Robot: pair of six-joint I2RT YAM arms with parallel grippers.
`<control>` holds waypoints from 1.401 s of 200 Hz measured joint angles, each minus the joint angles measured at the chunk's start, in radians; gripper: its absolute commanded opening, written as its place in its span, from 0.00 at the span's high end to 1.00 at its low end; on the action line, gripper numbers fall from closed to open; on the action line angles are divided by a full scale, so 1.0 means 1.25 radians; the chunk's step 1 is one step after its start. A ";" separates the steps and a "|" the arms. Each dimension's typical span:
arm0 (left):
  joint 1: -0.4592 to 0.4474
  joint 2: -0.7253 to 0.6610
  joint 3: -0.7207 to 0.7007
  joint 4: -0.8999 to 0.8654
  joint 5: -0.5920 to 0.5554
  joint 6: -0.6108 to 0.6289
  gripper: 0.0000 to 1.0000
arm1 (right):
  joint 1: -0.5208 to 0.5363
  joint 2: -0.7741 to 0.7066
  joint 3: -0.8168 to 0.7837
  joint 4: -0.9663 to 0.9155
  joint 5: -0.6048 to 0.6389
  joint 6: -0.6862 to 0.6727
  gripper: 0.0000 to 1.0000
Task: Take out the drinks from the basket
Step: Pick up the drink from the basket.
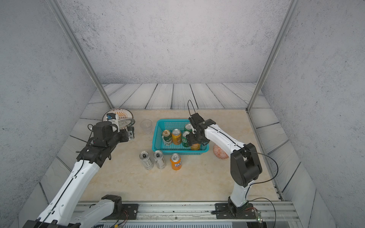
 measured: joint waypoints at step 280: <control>0.019 0.012 0.000 -0.002 0.042 -0.020 0.01 | 0.009 0.084 0.062 -0.059 0.067 0.020 0.37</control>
